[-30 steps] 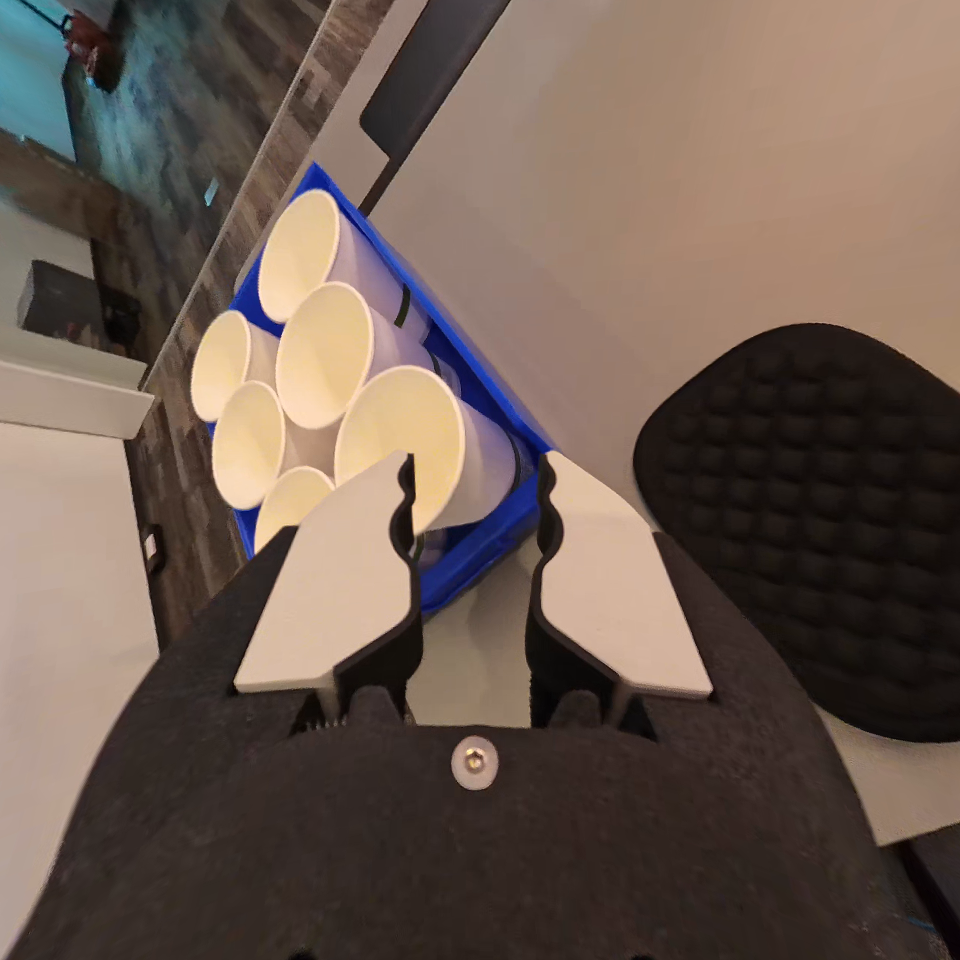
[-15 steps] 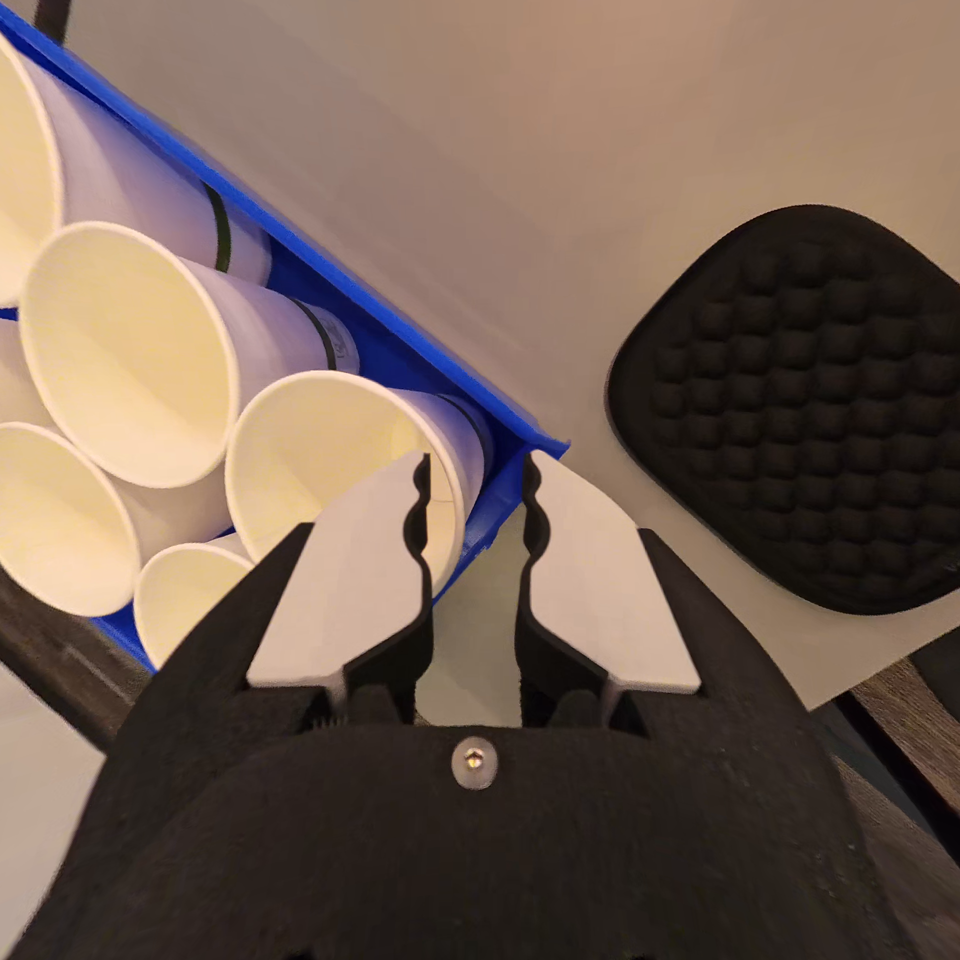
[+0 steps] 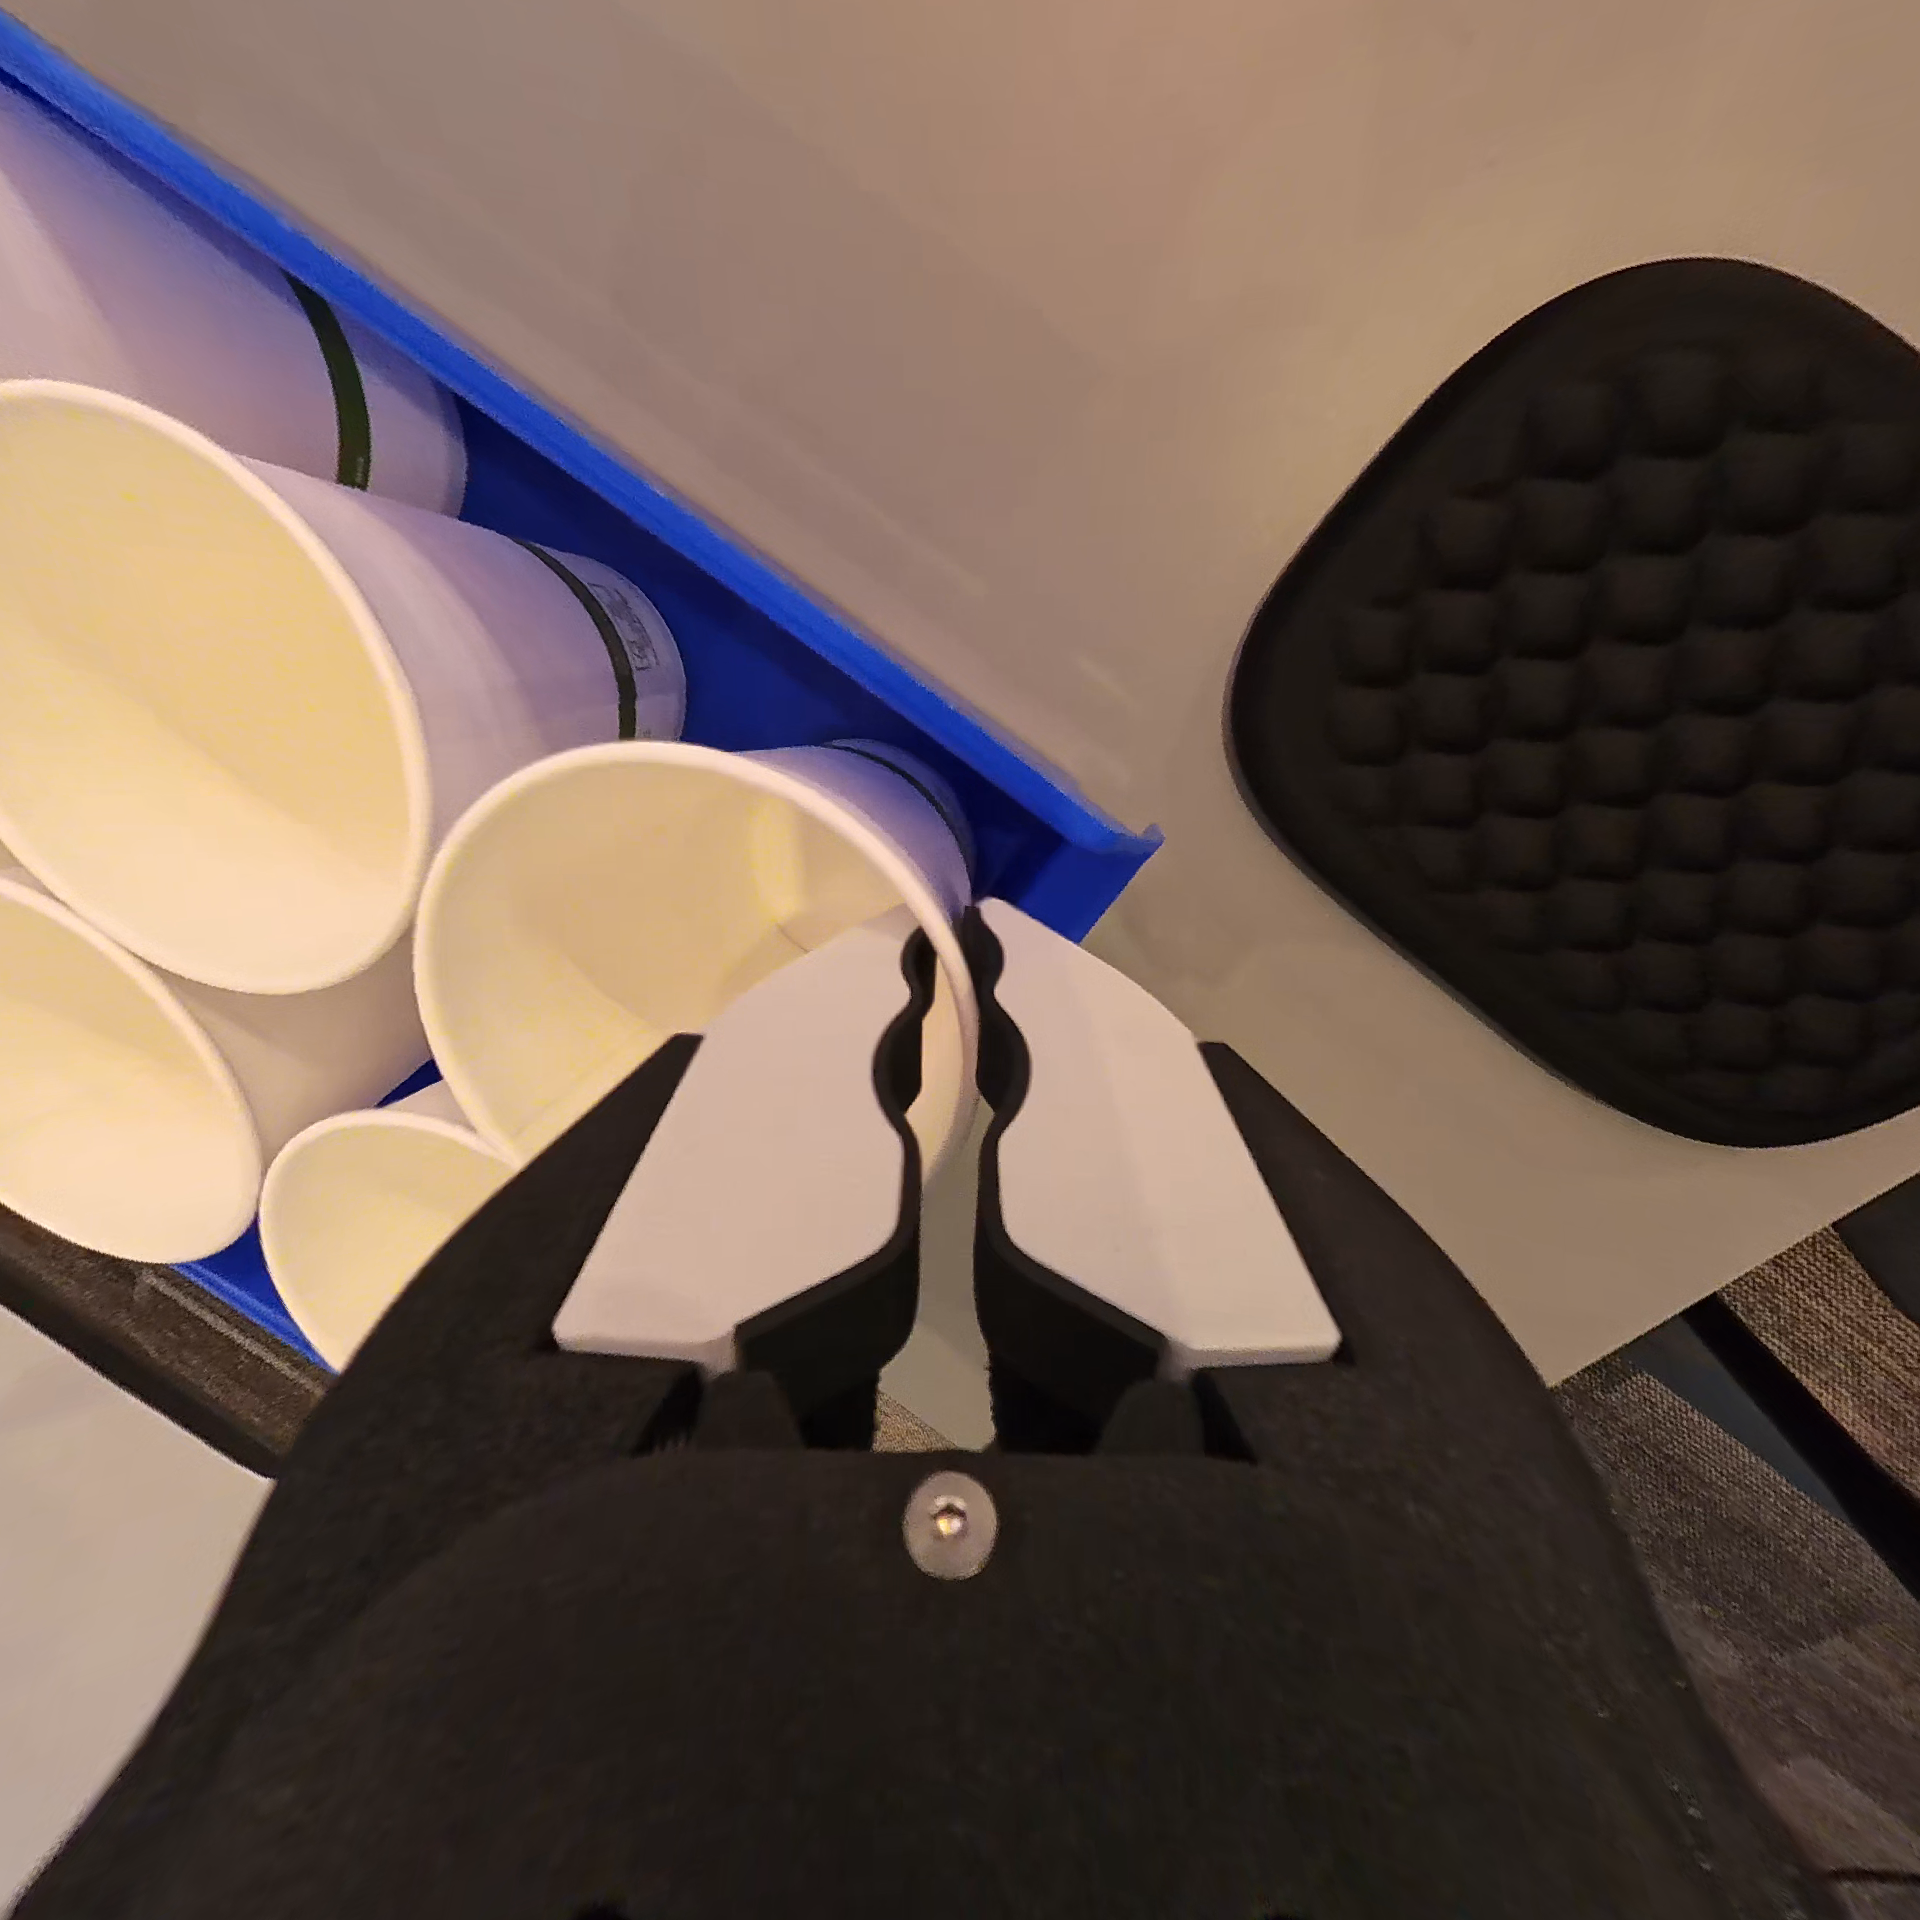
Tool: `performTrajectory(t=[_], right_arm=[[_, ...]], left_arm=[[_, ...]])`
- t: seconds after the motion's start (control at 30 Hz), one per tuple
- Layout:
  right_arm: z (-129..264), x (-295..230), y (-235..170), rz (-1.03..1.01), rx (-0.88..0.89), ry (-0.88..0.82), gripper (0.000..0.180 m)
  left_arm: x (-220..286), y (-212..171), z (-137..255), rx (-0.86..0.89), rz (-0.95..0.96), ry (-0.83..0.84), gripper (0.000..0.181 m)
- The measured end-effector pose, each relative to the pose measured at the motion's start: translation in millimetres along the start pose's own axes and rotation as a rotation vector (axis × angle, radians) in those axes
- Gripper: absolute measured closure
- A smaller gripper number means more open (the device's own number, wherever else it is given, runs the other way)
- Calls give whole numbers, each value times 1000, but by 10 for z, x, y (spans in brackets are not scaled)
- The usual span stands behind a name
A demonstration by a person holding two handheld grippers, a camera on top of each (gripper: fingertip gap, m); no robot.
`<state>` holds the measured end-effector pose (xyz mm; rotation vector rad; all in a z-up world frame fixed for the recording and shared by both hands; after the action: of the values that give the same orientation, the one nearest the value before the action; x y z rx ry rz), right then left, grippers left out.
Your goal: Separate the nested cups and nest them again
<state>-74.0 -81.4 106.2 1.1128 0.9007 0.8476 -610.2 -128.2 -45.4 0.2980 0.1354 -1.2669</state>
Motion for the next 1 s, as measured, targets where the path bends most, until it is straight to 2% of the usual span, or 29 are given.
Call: performTrajectory(t=[0.3, 1.0], right_arm=[[-6, 26, -61, -8, -29, 4, 145], [-22, 159, -193, -64, -64, 7, 144]], left_arm=[[45, 52, 65, 0, 7, -38, 179], [61, 91, 549, 4, 8, -12, 181]])
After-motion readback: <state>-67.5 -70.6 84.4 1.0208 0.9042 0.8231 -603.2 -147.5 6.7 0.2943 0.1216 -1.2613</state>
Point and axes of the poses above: each gripper's, where its closed fingertips meet, z back along the fingers, y out of its top, x = y × z across the jaws, the point moved 3 cm from there along z, back along the fingers, and after that the axes turned 12 degrees about -z, right-handed, at the moved point
